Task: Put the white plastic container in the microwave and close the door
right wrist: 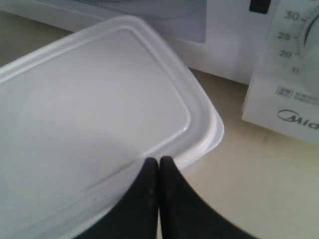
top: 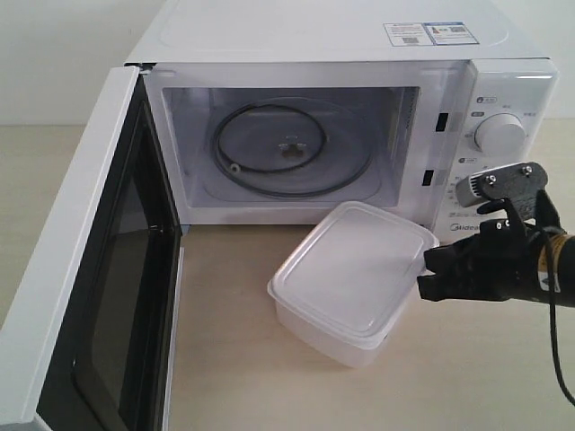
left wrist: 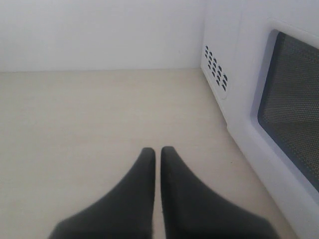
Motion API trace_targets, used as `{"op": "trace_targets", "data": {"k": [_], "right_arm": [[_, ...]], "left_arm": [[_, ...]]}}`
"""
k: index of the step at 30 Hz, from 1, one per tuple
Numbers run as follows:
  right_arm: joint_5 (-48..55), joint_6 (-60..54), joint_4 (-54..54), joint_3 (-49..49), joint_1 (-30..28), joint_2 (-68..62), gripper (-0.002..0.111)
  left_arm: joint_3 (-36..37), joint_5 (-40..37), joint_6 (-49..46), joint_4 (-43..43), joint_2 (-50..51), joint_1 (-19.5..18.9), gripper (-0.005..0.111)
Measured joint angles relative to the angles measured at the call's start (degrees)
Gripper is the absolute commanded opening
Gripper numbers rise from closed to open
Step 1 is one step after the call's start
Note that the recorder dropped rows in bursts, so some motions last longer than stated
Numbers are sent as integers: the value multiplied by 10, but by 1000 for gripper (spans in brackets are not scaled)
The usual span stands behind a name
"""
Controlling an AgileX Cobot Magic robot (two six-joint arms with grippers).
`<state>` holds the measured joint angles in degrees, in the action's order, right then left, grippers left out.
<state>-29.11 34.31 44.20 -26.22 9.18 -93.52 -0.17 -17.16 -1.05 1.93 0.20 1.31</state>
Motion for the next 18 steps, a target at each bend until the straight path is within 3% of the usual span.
{"op": "trace_targets", "data": {"k": [7, 14, 18], "right_arm": [[-48, -16, -26, 16, 0, -7, 0], [-165, -70, -176, 104, 0, 4, 0], [-226, -54, -204, 154, 0, 4, 0]], "left_arm": [[0, 0, 0, 0, 0, 0, 4], [0, 0, 0, 0, 0, 0, 4], [0, 0, 0, 0, 0, 0, 4]]}}
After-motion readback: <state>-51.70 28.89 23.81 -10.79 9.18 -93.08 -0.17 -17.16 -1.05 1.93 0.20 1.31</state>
